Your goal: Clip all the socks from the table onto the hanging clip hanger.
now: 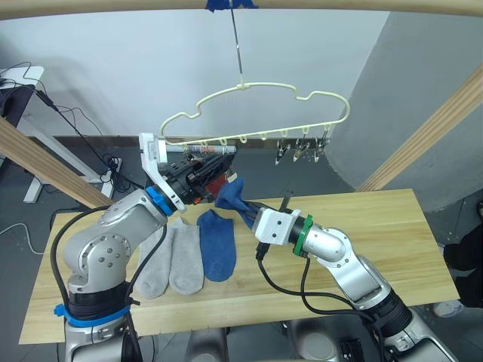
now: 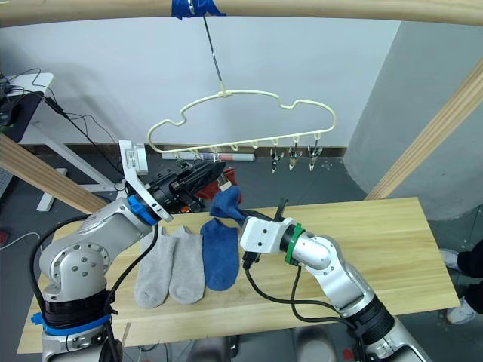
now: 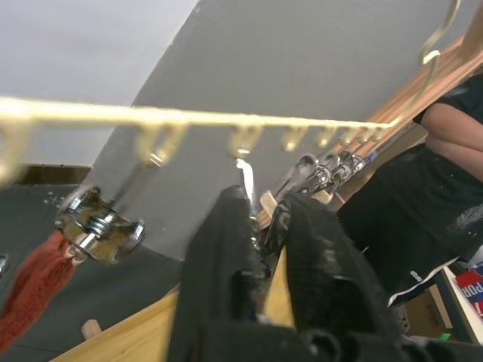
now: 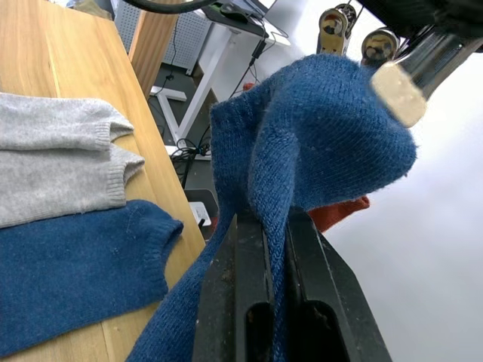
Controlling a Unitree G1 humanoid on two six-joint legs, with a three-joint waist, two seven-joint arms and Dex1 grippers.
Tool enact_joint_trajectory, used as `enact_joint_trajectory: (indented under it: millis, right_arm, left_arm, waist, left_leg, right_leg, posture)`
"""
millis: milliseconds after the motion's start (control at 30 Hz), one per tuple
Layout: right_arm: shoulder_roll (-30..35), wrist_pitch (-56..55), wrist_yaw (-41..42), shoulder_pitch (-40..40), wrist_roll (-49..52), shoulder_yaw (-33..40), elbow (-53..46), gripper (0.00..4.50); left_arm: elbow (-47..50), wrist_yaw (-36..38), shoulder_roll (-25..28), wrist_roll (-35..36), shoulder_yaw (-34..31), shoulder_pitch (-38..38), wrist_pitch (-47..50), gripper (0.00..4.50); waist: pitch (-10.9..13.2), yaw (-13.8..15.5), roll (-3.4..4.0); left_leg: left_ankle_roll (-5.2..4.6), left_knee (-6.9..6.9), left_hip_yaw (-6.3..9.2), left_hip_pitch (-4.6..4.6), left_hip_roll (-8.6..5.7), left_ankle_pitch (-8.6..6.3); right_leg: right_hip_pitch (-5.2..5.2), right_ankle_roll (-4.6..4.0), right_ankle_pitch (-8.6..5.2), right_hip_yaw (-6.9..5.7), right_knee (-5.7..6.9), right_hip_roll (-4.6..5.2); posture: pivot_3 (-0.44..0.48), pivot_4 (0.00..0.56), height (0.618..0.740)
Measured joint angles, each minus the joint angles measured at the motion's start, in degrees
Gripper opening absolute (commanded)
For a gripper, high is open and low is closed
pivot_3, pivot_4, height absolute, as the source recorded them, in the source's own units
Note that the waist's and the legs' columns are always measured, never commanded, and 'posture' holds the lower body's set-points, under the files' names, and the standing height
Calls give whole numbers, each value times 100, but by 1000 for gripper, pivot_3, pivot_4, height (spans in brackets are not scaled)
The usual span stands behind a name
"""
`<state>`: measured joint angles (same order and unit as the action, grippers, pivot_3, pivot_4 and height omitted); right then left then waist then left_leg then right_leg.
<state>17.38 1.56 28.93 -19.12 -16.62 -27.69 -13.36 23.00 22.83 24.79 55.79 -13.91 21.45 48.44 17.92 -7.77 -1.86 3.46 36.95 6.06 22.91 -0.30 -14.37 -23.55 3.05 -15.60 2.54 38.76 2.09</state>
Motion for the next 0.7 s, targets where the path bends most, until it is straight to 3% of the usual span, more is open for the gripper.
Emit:
enact_joint_trajectory:
  millis: [33,167,267,400,567,700]
  right_arm:
    - [-16,0,24,0,8,4,0,0]
    - [-110,63,156,8,216,54,0,1166]
    - [-98,164,221,8,217,72,0,2159]
    - [91,341,364,73,205,107,-82,2159]
    - [789,688,755,498,281,443,-497,2159]
    - [1005,1292,962,775,731,1034,-1120,2159]
  left_arm:
    - [0,-16,6,12,0,-19,0,2061]
    - [0,-49,71,25,1,-96,0,3215]
    - [0,-25,137,11,2,-140,-16,3221]
    - [34,143,350,-283,77,-302,-193,3221]
    - [201,722,893,-919,247,-716,-690,3221]
    - [460,1787,1642,-1445,364,-1504,-1391,3221]
  waist:
    - [0,1,0]
    - [0,0,0]
    - [0,0,0]
    - [0,1,1]
    - [1,25,1]
    - [4,-7,7]
  left_leg:
    - [0,0,0,0,0,0]
    - [0,0,1,0,0,0]
    - [0,0,-1,-1,0,0]
    - [0,-2,1,0,0,0]
    - [0,-4,-2,2,0,-1]
    - [1,-15,-7,1,8,-1]
  right_leg:
    - [0,0,0,0,0,0]
    - [0,0,0,-1,1,0]
    - [0,0,0,1,1,0]
    - [-1,0,0,-1,0,0]
    - [-1,-1,0,1,-10,5]
    - [-8,-4,-2,6,-10,1]
  posture:
    - [-201,319,740]
    - [-201,319,740]
    - [-202,318,740]
    - [-204,317,740]
    - [-203,316,740]
    - [-209,309,740]
